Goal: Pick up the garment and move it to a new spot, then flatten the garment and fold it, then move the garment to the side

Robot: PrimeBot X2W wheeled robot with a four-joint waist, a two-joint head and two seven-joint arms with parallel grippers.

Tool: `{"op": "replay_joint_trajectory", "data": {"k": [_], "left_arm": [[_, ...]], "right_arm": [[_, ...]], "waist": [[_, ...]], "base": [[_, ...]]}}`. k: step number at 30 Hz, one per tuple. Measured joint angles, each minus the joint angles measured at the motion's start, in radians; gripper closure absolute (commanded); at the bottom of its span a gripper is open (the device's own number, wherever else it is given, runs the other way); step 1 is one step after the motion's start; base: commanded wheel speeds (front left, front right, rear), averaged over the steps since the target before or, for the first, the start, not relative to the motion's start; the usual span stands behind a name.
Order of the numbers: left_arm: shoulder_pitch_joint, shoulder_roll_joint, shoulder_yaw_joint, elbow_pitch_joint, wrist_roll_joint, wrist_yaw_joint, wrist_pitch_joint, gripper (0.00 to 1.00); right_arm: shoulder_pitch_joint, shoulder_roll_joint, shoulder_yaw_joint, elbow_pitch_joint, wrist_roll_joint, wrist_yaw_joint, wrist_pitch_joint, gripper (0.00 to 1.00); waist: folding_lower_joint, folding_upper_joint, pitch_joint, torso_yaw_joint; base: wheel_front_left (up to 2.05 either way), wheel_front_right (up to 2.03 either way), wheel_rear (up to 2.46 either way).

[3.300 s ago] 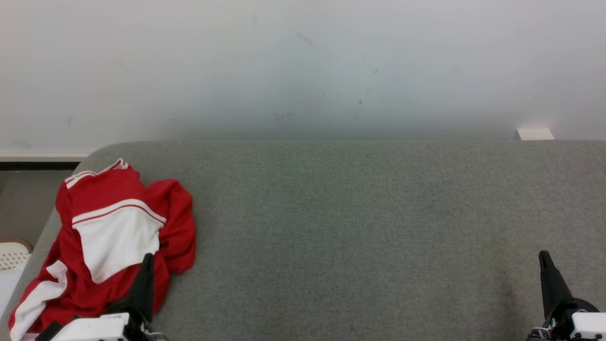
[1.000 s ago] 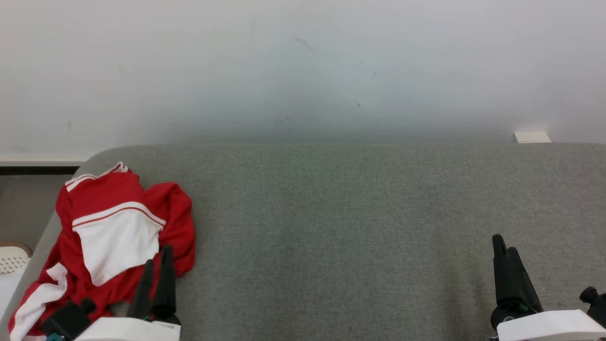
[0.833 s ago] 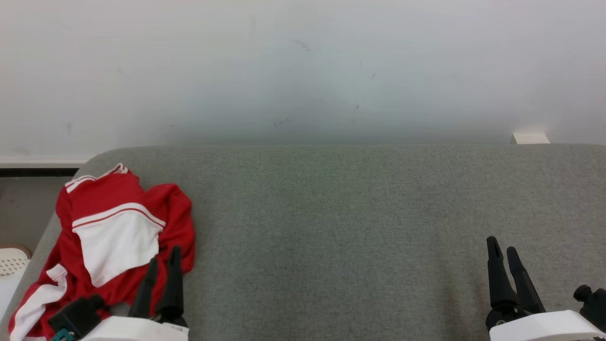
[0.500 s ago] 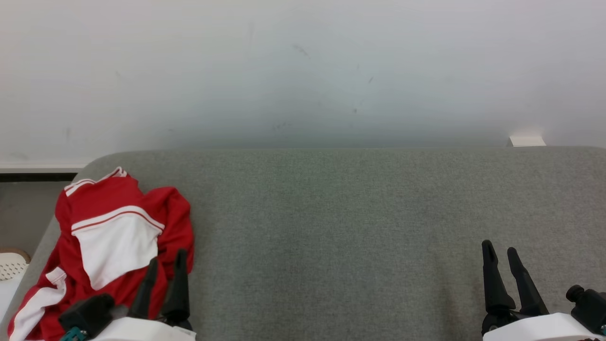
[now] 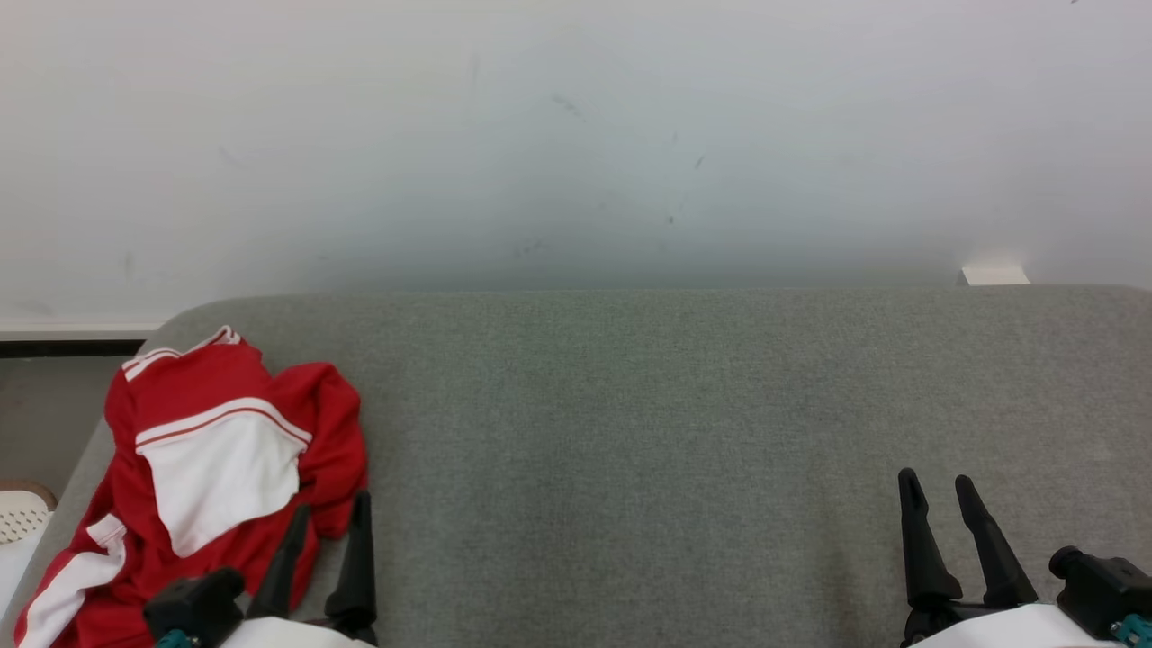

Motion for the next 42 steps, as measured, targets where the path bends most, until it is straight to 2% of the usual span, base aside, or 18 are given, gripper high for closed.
{"op": "replay_joint_trajectory", "data": {"k": [19, 42], "left_arm": [[0.0, 0.001, -0.003, 0.007, 0.155, -0.003, -0.045, 0.0], [-0.002, 0.0, 0.003, 0.048, 0.234, -0.009, -0.089, 0.0]], "right_arm": [[0.0, -0.002, 0.017, 0.037, -0.13, 0.0, -0.042, 0.0], [-0.005, -0.004, 0.036, 0.062, -0.243, 0.0, -0.086, 0.0]], "waist": [[0.0, 0.0, -0.004, -0.004], [0.0, 0.0, -0.018, -0.02]], "base": [[0.0, 0.0, 0.0], [0.0, 0.0, 0.0]]}}
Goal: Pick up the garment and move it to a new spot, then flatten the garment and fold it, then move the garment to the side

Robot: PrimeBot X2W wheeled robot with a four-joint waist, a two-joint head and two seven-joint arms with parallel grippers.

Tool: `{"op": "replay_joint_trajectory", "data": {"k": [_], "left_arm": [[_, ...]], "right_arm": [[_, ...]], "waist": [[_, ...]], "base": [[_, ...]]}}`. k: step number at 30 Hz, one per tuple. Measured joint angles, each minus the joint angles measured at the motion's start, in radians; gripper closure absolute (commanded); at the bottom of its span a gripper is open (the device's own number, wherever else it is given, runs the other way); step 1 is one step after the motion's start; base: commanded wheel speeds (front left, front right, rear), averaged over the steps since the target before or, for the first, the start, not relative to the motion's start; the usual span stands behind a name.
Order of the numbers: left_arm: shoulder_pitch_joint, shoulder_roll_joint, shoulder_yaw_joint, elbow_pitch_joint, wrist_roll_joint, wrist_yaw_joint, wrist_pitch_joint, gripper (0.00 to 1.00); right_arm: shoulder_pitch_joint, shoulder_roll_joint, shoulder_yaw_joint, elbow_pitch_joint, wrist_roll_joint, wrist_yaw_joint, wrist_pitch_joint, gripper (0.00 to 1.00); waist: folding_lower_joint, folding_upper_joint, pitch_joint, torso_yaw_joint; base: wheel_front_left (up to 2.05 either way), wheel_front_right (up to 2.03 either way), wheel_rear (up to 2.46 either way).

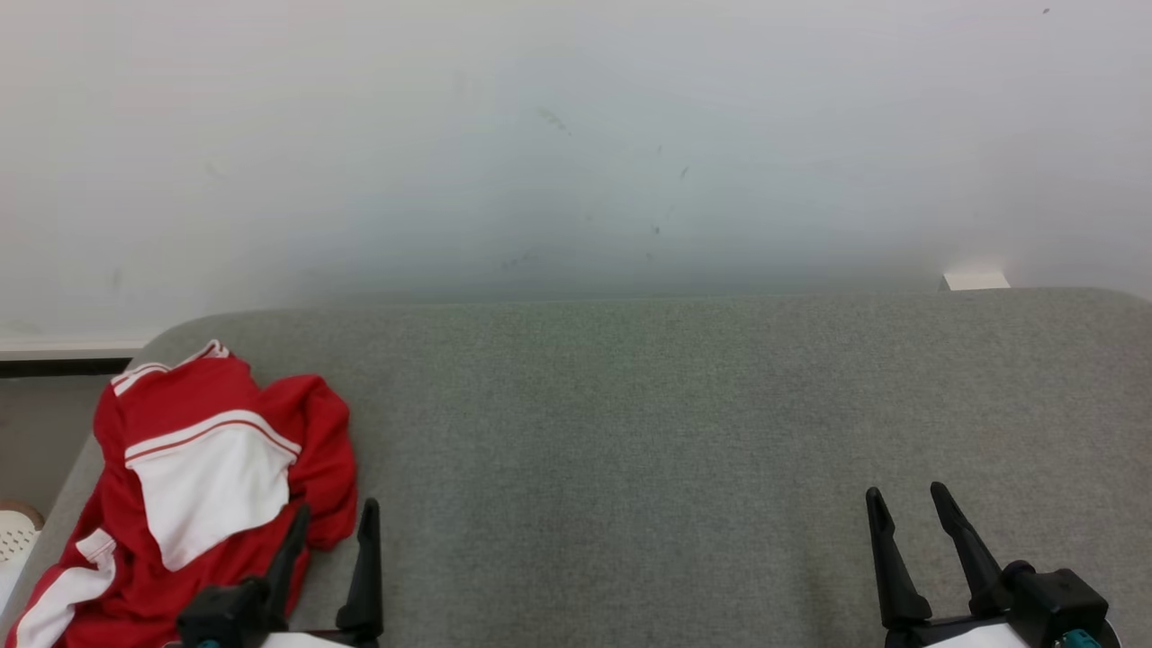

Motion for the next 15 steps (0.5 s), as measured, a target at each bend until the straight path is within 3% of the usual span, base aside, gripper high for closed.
{"op": "replay_joint_trajectory", "data": {"k": [15], "left_arm": [[-0.001, 0.0, -0.01, 0.011, 0.003, 0.005, -0.01, 0.0]], "right_arm": [[-0.009, -0.001, 0.011, 0.003, -0.023, 0.0, -0.009, 0.0]], "waist": [[0.0, 0.0, -0.007, -0.008]], "base": [[0.0, 0.0, 0.0]]}}
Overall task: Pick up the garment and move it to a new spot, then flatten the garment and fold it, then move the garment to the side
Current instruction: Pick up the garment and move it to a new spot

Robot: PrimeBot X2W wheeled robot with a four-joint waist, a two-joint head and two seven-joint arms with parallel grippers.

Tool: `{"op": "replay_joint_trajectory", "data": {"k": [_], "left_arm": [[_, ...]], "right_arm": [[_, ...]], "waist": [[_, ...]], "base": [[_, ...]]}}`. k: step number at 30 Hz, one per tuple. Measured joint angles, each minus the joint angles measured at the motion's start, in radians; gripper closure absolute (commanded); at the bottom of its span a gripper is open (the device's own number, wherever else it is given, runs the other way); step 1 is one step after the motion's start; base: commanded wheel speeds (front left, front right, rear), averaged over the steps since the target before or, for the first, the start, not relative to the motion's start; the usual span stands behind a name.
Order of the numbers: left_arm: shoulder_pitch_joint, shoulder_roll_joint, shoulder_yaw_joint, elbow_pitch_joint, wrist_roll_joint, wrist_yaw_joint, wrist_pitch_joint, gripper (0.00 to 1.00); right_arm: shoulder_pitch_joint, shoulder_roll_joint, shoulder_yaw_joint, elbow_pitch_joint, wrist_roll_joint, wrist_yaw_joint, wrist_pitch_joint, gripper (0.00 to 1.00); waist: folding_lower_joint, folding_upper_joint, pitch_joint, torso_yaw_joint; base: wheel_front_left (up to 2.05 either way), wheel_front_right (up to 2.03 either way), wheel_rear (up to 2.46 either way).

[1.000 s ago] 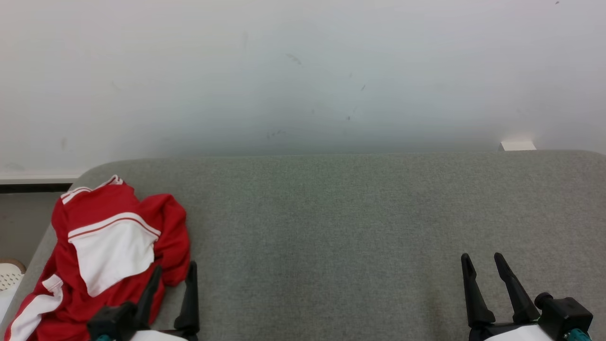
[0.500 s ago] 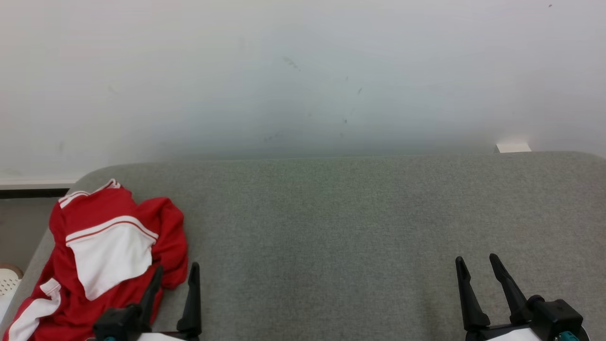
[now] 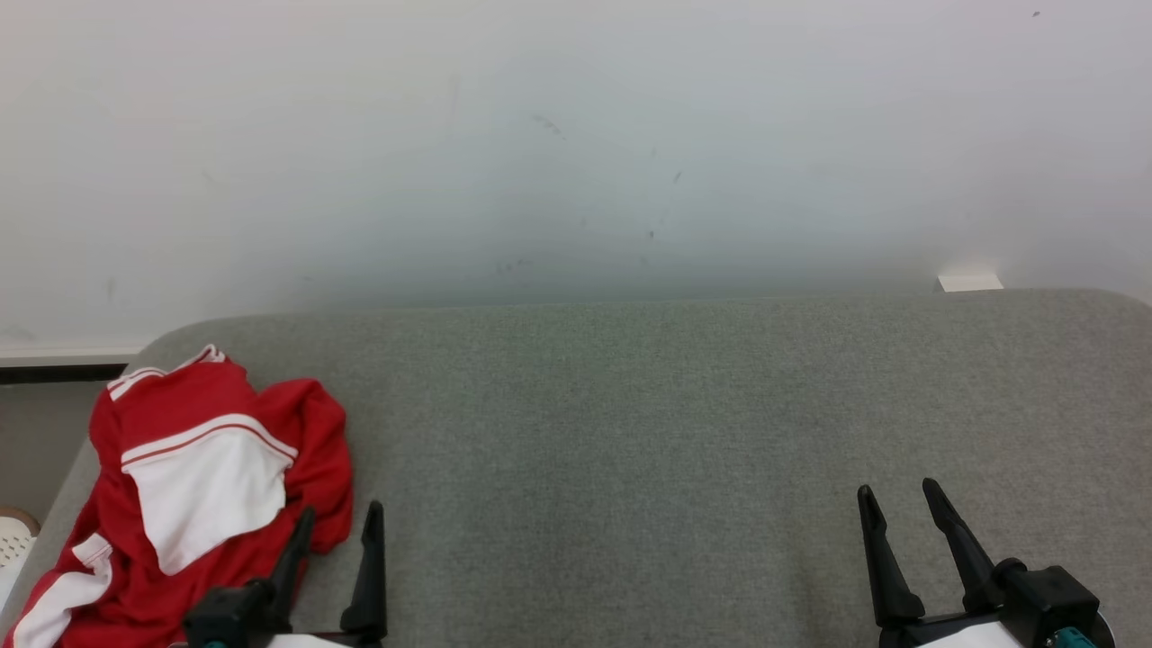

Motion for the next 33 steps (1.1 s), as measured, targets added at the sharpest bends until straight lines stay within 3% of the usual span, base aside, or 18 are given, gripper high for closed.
{"op": "replay_joint_trajectory", "data": {"k": [18, 33], "left_arm": [[-0.01, 0.0, -0.005, 0.013, 0.005, -0.001, 0.0, 0.0], [-0.017, 0.0, 0.025, 0.038, 0.042, -0.014, 0.0, 0.0]], "right_arm": [[0.001, -0.001, 0.022, 0.001, 0.008, 0.0, -0.002, 0.0], [0.012, -0.002, 0.075, 0.004, 0.035, 0.0, -0.002, 0.0]], "waist": [[0.0, 0.0, -0.002, 0.032], [-0.0001, 0.0, -0.002, 0.216]], "base": [[0.0, 0.0, 0.0], [0.0, 0.0, 0.0]]}}
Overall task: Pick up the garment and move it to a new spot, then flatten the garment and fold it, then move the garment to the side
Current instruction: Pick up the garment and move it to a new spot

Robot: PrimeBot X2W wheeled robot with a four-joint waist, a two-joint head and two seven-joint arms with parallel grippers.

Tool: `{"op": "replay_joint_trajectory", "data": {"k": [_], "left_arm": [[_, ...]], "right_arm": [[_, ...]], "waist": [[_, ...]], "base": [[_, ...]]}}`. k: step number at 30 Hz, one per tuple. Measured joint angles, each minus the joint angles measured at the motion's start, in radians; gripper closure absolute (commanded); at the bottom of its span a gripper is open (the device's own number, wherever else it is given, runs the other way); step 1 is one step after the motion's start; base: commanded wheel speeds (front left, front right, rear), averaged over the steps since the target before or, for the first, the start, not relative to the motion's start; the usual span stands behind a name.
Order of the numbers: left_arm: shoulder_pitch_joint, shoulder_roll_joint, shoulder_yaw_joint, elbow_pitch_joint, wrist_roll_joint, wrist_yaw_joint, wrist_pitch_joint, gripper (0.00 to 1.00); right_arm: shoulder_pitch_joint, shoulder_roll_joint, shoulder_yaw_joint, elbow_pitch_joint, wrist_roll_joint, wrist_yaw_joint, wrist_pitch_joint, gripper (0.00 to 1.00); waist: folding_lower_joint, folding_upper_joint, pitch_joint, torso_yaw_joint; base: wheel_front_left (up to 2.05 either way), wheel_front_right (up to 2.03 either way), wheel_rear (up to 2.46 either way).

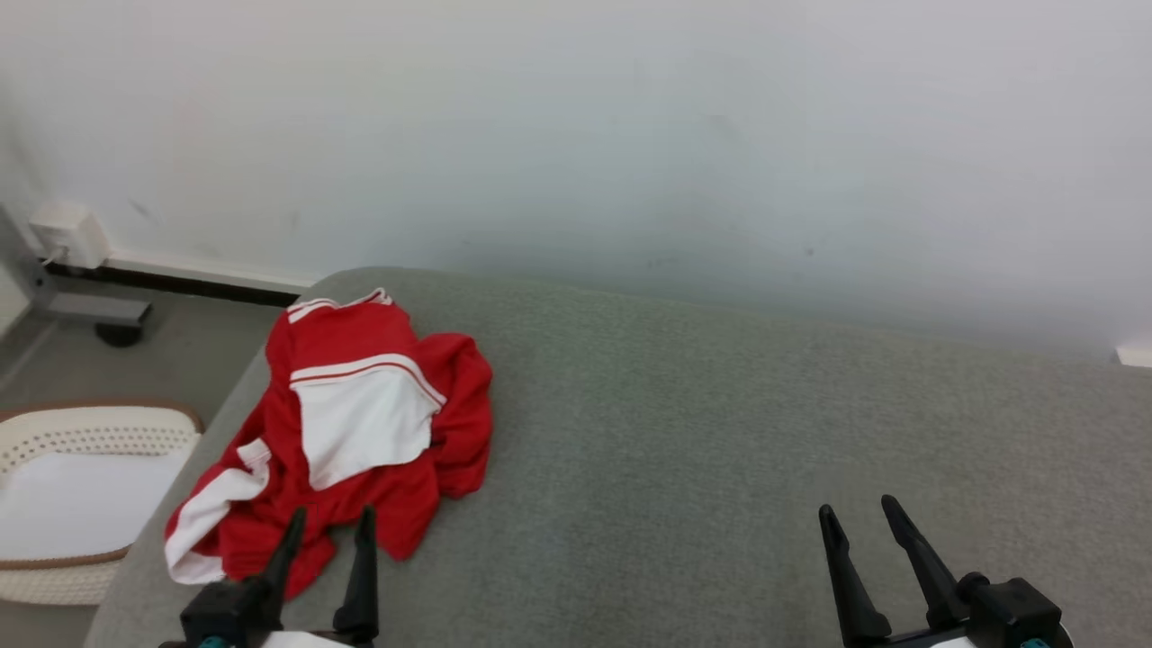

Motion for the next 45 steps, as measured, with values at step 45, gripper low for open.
{"op": "replay_joint_trajectory", "data": {"k": [45], "left_arm": [[-0.577, 0.289, -0.012, 0.42, -0.25, -0.026, 0.38, 0.0]], "right_arm": [[-0.093, 0.0, 0.025, -0.022, 0.006, 0.0, 0.0, 0.0]], "waist": [[0.0, 0.0, 0.115, -0.007]], "base": [[0.0, 0.0, 0.0]]}}
